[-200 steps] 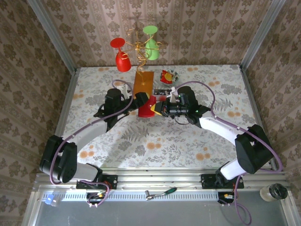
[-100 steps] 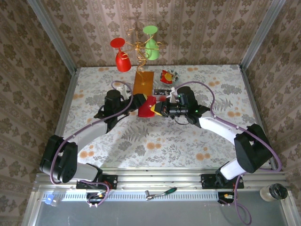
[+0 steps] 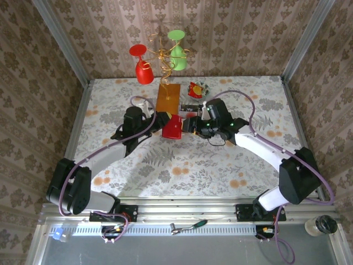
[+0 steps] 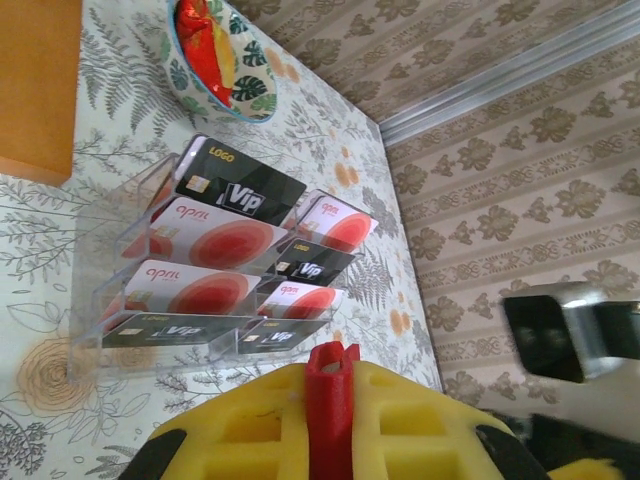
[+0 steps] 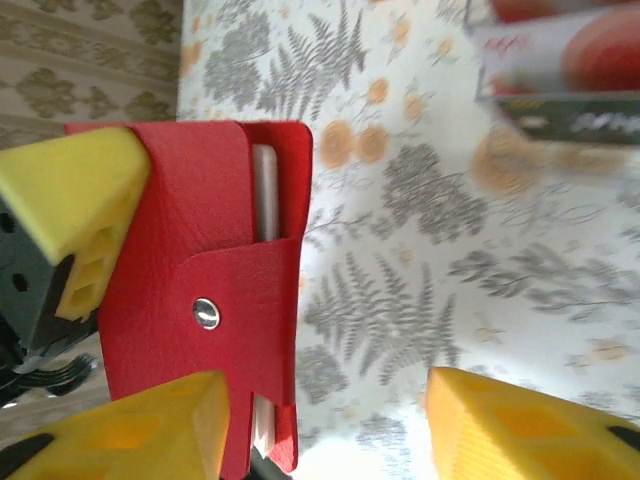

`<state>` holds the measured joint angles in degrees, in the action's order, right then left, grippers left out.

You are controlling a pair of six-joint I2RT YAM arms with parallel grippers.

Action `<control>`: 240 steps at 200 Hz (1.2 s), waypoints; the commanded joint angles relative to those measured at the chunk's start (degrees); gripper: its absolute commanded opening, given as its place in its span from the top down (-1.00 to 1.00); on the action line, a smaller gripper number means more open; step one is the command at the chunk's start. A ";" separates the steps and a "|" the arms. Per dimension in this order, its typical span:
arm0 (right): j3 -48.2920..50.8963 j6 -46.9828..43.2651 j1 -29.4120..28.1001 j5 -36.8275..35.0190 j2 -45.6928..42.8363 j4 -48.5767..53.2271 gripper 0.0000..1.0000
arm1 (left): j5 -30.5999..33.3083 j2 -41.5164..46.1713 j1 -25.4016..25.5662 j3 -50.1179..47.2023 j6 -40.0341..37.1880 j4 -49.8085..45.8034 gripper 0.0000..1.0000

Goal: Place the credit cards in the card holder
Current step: Pass the card holder, then open the button on the card holder.

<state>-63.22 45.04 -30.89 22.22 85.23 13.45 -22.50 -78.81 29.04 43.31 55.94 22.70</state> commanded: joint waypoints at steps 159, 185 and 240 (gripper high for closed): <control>-16.64 -10.39 -10.76 -32.64 11.53 19.08 -0.28 | 6.20 2.25 2.91 0.28 9.66 3.47 1.00; -12.11 -9.68 -10.58 -38.15 9.56 19.28 -0.23 | 4.77 2.61 3.04 0.54 10.15 4.20 1.00; 2.87 -6.42 -1.63 -34.48 -0.28 14.79 -0.19 | 2.46 4.77 2.96 0.35 9.58 3.57 1.00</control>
<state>-65.45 36.42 -37.41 -11.86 90.08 27.51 -18.24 -77.25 32.21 43.13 65.39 23.68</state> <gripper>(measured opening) 0.596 0.123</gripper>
